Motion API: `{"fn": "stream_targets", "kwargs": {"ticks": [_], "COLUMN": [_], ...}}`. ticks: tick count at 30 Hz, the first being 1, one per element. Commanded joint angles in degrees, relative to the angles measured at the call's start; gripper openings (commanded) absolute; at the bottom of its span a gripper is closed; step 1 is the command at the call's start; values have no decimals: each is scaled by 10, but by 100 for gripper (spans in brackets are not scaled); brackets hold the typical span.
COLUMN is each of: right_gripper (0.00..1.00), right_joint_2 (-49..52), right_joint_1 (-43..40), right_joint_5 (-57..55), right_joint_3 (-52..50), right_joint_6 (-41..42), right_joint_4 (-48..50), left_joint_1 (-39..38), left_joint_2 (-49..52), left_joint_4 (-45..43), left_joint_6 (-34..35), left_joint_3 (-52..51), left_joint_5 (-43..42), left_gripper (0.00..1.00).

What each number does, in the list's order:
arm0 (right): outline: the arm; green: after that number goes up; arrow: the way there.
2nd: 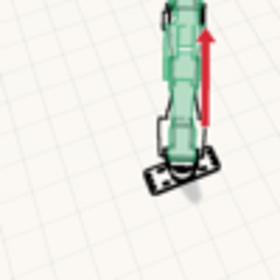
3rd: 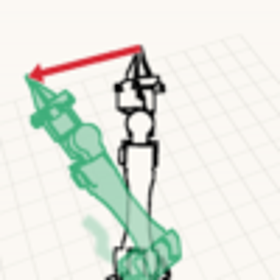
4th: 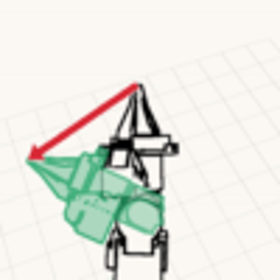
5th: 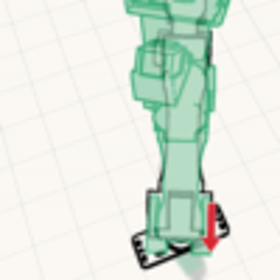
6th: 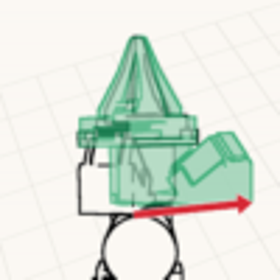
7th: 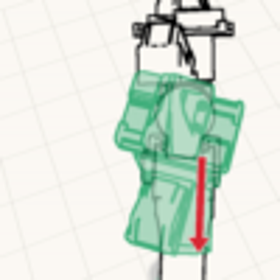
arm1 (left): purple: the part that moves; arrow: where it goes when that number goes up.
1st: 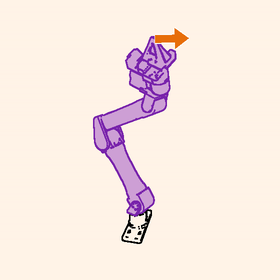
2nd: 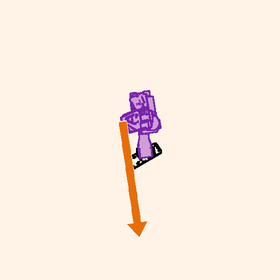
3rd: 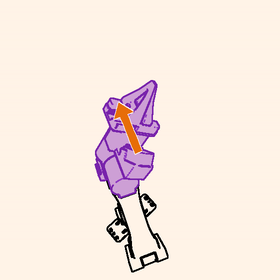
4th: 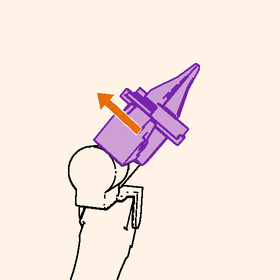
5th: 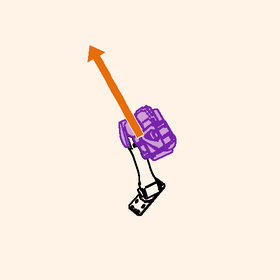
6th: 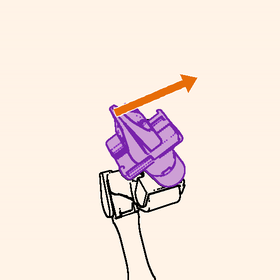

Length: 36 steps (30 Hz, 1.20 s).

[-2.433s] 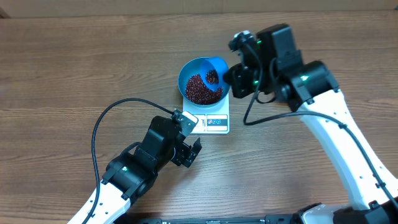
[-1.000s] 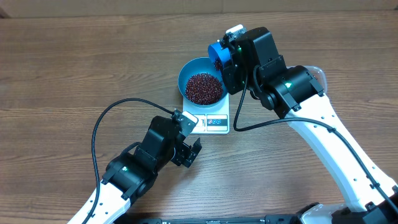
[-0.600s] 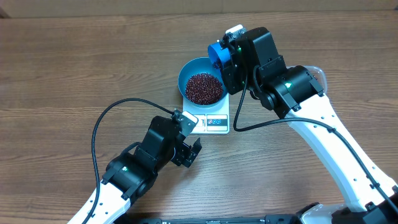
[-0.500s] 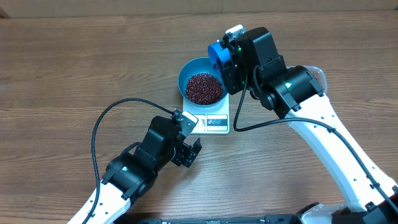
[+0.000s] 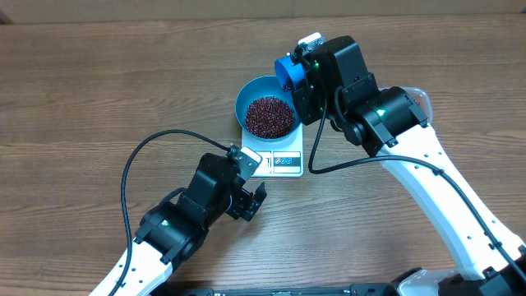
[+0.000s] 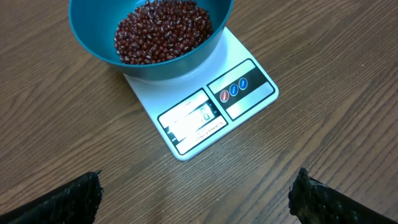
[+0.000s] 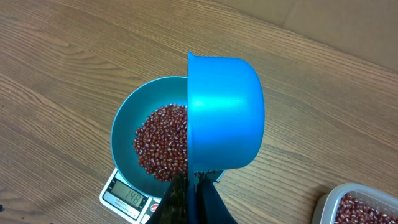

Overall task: Scoop item into bowl and weigh 150g on scale
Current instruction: 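Carry the filled scoop over the teal bowl and tip it, then hold the scoop tipped over the bowl, adding beans slowly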

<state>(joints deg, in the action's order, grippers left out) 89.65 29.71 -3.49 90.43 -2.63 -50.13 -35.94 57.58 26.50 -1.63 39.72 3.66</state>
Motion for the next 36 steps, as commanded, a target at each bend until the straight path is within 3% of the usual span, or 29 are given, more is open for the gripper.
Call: {"fn": "stream_targets", "kwargs": {"ticks": [1,25,31,36], "right_gripper": [4,4,4,4], "right_joint_2": [1,1,1,1], "right_joint_1": [3,5,5,5], "right_joint_5": [-10,-19,-11,11], "right_joint_3": [18,18,18,18], "right_joint_6": [-2,3,70,75], "right_joint_4": [5,8,5,6], "left_joint_1": [3,3,3,3], "left_joint_2": [-7,-7,-7,-7], "left_joint_4": [-1,-1,-1,-1], "left_joint_6": [3,3,3,3], "left_joint_3": [-4,-4,-4,-4], "left_joint_5": [-3,-3,-3,-3], "left_gripper": [100,100,100,100]}}
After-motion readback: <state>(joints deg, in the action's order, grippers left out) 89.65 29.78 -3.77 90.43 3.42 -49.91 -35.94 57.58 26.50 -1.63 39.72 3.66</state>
